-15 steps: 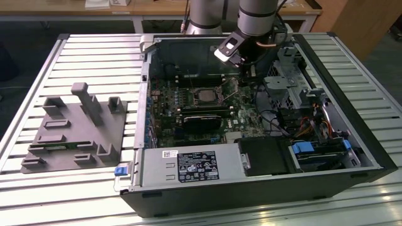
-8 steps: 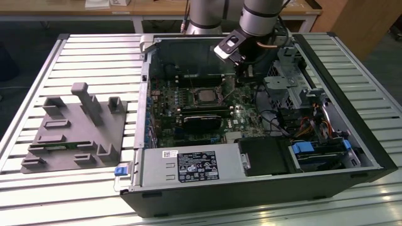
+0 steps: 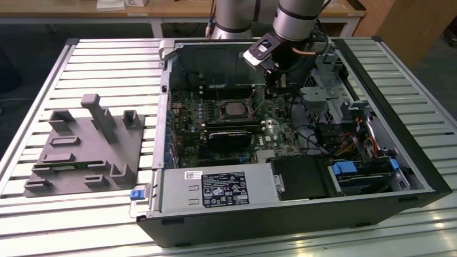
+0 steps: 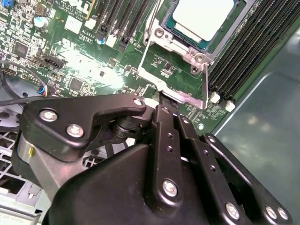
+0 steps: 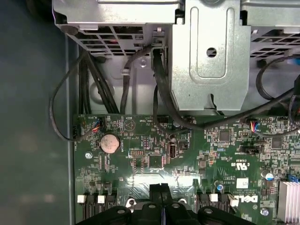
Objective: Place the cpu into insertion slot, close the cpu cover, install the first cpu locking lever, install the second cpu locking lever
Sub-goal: 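Close the cpu cover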
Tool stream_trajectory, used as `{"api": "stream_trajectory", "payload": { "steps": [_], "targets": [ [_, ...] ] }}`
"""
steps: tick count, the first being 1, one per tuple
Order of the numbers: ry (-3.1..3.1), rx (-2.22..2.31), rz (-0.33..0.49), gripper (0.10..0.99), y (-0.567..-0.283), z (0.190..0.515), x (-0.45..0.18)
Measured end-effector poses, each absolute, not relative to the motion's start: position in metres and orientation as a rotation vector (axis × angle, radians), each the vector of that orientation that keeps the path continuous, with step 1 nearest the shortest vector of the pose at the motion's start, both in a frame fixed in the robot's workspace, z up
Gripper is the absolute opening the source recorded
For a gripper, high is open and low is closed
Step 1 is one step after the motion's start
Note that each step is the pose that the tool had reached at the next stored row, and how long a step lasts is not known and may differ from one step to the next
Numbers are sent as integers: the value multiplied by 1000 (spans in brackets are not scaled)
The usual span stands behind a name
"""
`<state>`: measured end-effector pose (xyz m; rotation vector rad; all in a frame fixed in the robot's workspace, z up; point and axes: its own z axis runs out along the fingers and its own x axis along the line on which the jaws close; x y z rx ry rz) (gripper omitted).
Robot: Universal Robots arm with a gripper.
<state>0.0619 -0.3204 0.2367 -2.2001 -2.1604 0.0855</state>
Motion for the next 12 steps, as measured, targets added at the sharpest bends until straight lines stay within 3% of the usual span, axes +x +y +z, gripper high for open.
{"api": "stream_trajectory", "payload": {
  "steps": [12],
  "targets": [
    [-2161,-2201,83,106,-320,237,33]
  ]
}}
